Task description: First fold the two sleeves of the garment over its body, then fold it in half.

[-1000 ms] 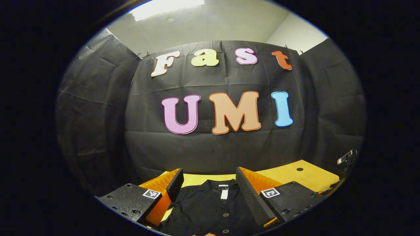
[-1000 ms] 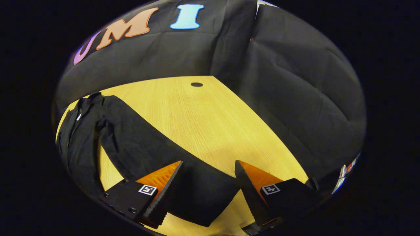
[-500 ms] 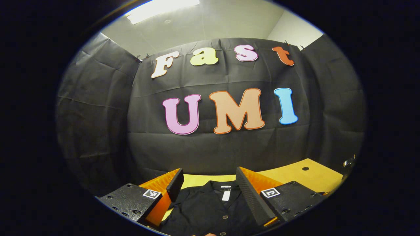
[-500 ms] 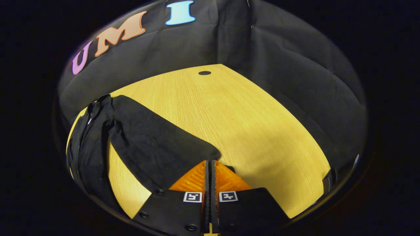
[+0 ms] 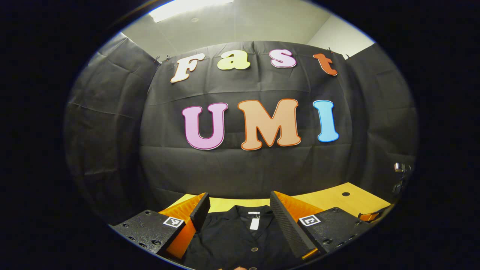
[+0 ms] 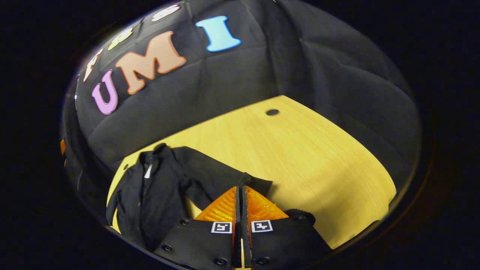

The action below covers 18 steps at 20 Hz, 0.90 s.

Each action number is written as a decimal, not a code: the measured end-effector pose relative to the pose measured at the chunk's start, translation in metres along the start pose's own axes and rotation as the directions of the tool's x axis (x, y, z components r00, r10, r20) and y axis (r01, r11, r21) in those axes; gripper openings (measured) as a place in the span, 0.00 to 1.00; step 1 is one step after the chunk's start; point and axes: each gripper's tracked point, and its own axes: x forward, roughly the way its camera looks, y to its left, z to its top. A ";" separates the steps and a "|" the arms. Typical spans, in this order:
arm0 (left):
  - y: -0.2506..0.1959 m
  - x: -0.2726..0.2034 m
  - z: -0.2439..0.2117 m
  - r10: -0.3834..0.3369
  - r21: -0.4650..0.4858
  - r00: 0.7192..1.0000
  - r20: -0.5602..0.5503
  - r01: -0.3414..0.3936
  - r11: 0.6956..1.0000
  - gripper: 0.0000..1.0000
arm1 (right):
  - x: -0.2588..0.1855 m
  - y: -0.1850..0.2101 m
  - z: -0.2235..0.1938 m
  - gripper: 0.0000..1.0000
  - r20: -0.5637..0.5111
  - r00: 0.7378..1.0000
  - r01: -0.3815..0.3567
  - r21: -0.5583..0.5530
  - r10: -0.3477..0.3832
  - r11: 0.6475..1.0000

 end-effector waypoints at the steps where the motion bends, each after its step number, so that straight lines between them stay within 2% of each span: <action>1: 0.006 0.001 -0.005 0.001 -0.004 1.000 -0.009 -0.001 1.000 0.95 | 0.000 0.021 0.009 0.04 0.030 0.999 -0.024 -0.020 0.024 1.000; 5: 0.031 0.003 -0.013 0.015 -0.023 1.000 -0.019 -0.016 1.000 0.98 | 0.002 0.095 0.039 0.05 0.078 0.991 -0.104 -0.099 0.111 0.990; 6: 0.037 0.004 -0.013 0.020 -0.025 1.000 -0.018 -0.020 0.999 0.93 | 0.003 0.112 0.045 0.05 0.089 0.987 -0.119 -0.119 0.130 0.986; 8: 0.050 0.003 -0.015 0.022 -0.028 1.000 -0.019 -0.023 0.999 0.93 | 0.006 0.143 0.052 0.04 0.103 0.981 -0.148 -0.152 0.165 0.977; 10: 0.064 0.004 -0.016 0.020 -0.029 1.000 -0.018 -0.021 0.999 0.95 | 0.008 0.174 0.056 0.04 0.114 0.974 -0.174 -0.162 0.194 0.971; 15: 0.102 0.006 -0.023 0.024 -0.027 1.000 -0.020 -0.025 0.999 0.93 | 0.019 0.250 0.050 0.04 0.105 0.960 -0.234 -0.213 0.261 0.948; 16: 0.110 0.007 -0.024 0.030 -0.030 0.999 -0.023 -0.030 0.999 0.98 | 0.021 0.263 0.047 0.04 0.098 0.957 -0.247 -0.219 0.273 0.944; 18: 0.123 0.006 -0.029 0.041 -0.036 0.999 -0.033 -0.042 0.998 0.98 | 0.024 0.287 0.040 0.04 0.086 0.952 -0.267 -0.237 0.294 0.934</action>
